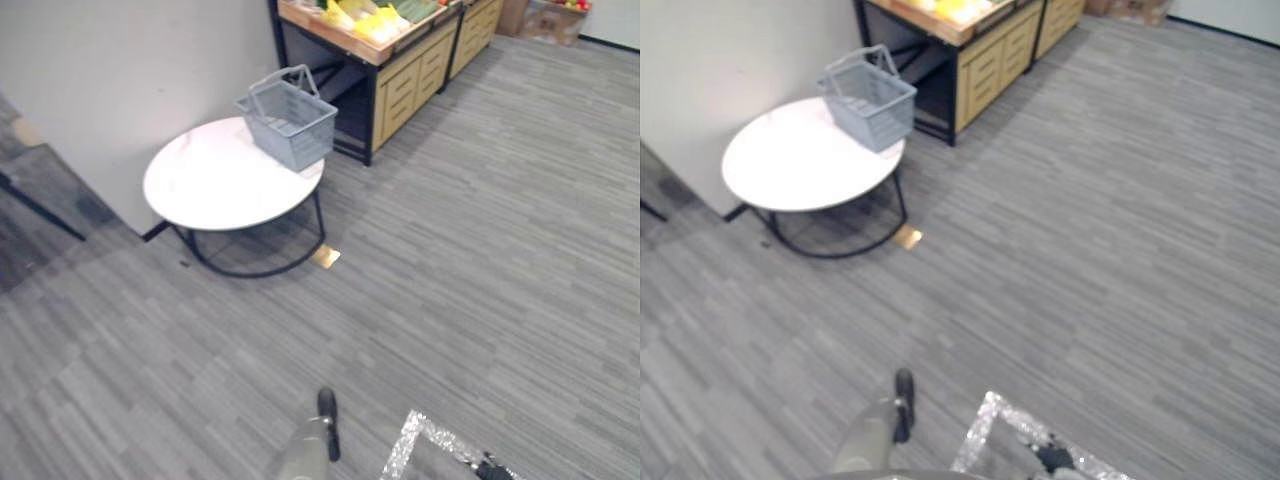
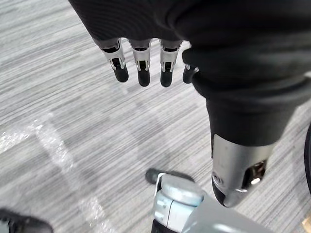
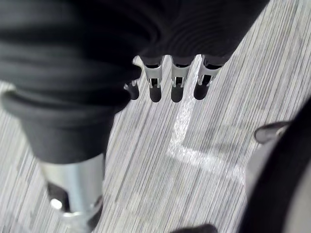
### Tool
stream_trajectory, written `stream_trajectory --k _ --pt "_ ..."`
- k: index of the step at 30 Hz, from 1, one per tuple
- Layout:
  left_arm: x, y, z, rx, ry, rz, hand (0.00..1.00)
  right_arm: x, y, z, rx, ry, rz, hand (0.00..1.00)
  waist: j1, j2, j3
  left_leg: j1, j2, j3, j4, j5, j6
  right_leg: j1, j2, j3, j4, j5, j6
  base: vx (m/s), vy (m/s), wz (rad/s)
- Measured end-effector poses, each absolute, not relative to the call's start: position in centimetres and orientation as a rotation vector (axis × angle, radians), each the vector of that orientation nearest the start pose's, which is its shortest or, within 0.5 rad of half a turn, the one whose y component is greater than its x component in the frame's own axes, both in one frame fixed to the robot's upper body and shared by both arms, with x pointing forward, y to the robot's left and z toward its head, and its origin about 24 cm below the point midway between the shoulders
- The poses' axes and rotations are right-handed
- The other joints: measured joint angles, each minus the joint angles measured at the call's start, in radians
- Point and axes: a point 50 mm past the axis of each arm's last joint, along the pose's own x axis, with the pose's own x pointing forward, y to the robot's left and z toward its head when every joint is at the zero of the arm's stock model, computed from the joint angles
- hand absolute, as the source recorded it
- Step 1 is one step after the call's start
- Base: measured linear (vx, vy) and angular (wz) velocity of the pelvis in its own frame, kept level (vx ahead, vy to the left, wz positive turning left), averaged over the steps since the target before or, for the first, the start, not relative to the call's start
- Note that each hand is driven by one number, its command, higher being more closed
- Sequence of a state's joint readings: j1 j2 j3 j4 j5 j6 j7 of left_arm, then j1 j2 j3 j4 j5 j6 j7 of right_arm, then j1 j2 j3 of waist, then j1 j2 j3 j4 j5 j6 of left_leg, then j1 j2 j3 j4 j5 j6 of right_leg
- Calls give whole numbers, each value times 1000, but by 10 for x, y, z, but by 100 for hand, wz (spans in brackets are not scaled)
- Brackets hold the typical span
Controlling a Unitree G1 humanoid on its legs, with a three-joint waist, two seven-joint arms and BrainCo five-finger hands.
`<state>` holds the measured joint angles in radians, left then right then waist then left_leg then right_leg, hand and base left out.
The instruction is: Pick vegetable in the basket
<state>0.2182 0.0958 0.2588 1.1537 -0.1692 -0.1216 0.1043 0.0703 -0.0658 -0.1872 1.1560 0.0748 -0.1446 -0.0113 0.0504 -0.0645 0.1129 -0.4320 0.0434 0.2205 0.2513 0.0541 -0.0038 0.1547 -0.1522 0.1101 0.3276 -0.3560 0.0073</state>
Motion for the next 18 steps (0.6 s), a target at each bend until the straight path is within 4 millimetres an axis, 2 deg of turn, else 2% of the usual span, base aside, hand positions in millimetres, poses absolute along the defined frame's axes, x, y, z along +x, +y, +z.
stream_trajectory --k 1,2,3,4,5,6,7,8,9,10,11,12,13,14,15,16,17,18 --pt "18 227 -168 -112 1202 559 0 87 -198 -164 94 1059 -278 0 -3 -7 -2 11 -14 9 9 -10 25 -17 -11 3 61 22 36 651 262 19" --pt "23 231 -167 -85 1198 541 0 88 -197 -164 82 1064 -262 0 -10 -24 5 63 -46 21 39 -71 60 -71 -36 8 266 117 116 508 193 10" --pt "24 231 -167 -80 1197 539 0 89 -197 -164 75 1063 -254 0 -8 -28 9 92 -54 26 44 -96 62 -97 -46 7 343 176 156 713 260 -1" --pt "22 231 -167 -70 1204 529 0 89 -197 -164 69 1062 -248 0 -6 -24 11 175 -63 34 46 -150 69 -147 -61 0 521 372 242 453 160 -18" --pt "23 231 -167 -60 1205 517 0 91 -197 -163 67 1053 -246 0 -8 -15 17 215 -67 33 43 -174 69 -177 -70 -13 609 382 250 639 211 -31" --pt "26 231 -167 -42 1208 494 0 94 -198 -162 63 1033 -234 0 -11 -12 20 302 -74 32 17 -203 71 -247 -91 -65 770 347 193 484 132 -31" --pt "29 230 -167 -33 1204 477 0 98 -202 -160 51 1015 -235 0 -20 0 24 396 -74 30 -34 -217 71 -311 -93 -129 858 293 113 574 149 -25" --pt "31 229 -167 -26 1201 464 0 100 -203 -159 39 1006 -229 0 -23 6 27 438 -73 28 -60 -220 69 -338 -91 -163 869 257 94 430 71 -1" --pt "41 228 -166 -14 1182 440 0 102 -208 -157 9 994 -223 0 -32 14 36 501 -73 20 -97 -225 70 -388 -95 -231 836 187 69 416 17 28" --pt "52 228 -165 -14 1154 437 0 101 -211 -156 -23 999 -213 0 -44 18 38 548 -72 9 -124 -233 67 -433 -100 -286 732 148 52 414 -14 36" --pt "58 227 -164 -18 1137 436 0 100 -213 -156 -30 1001 -215 0 -48 21 42 569 -70 1 -134 -238 63 -452 -100 -305 665 143 45 440 -70 44" --pt "69 223 -163 -32 1109 429 0 97 -216 -157 -37 1009 -225 0 -53 37 54 603 -60 -17 -146 -251 56 -472 -93 -331 493 143 45 459 -114 43" --pt "80 218 -162 -50 1076 422 0 95 -219 -156 -26 1005 -253 0 -57 53 60 618 -44 -33 -147 -271 39 -486 -82 -325 282 163 62 470 -140 45" --pt "85 216 -161 -63 1058 423 0 95 -220 -156 -22 1004 -263 0 -59 61 64 630 -34 -43 -147 -283 28 -485 -75 -313 171 182 67 497 -193 43" --pt "90 211 -160 -85 1040 430 0 91 -222 -157 -14 1012 -281 0 -63 69 69 643 -16 -63 -142 -312 6 -487 -57 -247 -27 239 70 518 -247 42" --pt "90 208 -161 -117 1036 450 0 89 -221 -157 4 1016 -298 0 -62 67 69 657 0 -81 -138 -346 -22 -484 -57 -171 -147 282 95 754 -439 56" --pt "91 204 -161 -162 1031 482 0 85 -220 -158 13 1027 -307 0 -69 63 69 684 16 -104 -131 -389 -44 -484 -71 -159 -141 311 116 673 -427 47" --pt "90 199 -162 -188 1035 496 0 85 -221 -158 12 1029 -309 0 -69 70 71 704 39 -115 -127 -417 -40 -487 -66 -171 -93 352 134 585 -397 50"
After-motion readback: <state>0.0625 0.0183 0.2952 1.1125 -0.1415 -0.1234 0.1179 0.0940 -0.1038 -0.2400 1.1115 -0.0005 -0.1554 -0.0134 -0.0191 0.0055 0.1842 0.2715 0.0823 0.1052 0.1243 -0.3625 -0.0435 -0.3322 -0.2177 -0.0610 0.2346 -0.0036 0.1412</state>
